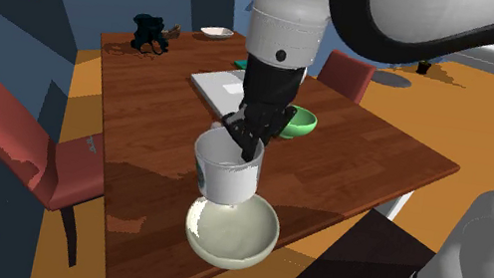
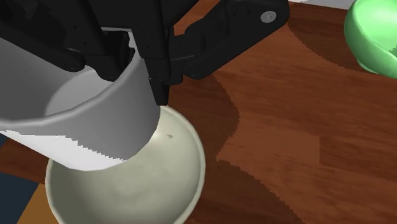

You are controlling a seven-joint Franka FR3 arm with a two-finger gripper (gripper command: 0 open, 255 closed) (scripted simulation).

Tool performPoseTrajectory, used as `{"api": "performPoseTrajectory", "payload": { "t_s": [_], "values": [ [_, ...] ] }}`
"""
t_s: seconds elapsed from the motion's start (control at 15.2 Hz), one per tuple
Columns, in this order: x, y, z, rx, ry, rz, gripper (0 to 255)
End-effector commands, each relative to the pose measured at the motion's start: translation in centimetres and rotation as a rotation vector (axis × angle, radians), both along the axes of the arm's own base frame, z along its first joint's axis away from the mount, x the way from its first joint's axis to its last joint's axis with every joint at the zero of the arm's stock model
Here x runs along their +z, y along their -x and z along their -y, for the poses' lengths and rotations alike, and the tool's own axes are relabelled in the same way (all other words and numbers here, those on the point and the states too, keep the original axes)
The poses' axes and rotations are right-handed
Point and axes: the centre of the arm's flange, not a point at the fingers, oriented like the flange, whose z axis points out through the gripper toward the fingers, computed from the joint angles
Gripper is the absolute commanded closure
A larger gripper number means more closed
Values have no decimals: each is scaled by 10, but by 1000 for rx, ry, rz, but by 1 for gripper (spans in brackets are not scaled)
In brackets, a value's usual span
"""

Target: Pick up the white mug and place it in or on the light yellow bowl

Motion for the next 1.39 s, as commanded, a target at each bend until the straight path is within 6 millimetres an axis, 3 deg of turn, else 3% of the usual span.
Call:
{"api": "performPoseTrajectory", "payload": {
  "t_s": [0.0,0.73,1.25,1.32],
  "values": [
    [-9,2,2,0,0,0,255],
    [-71,2,2,0,0,0,255],
    [-71,2,2,0,0,0,255],
    [-71,2,2,0,0,0,0]
  ]
}}
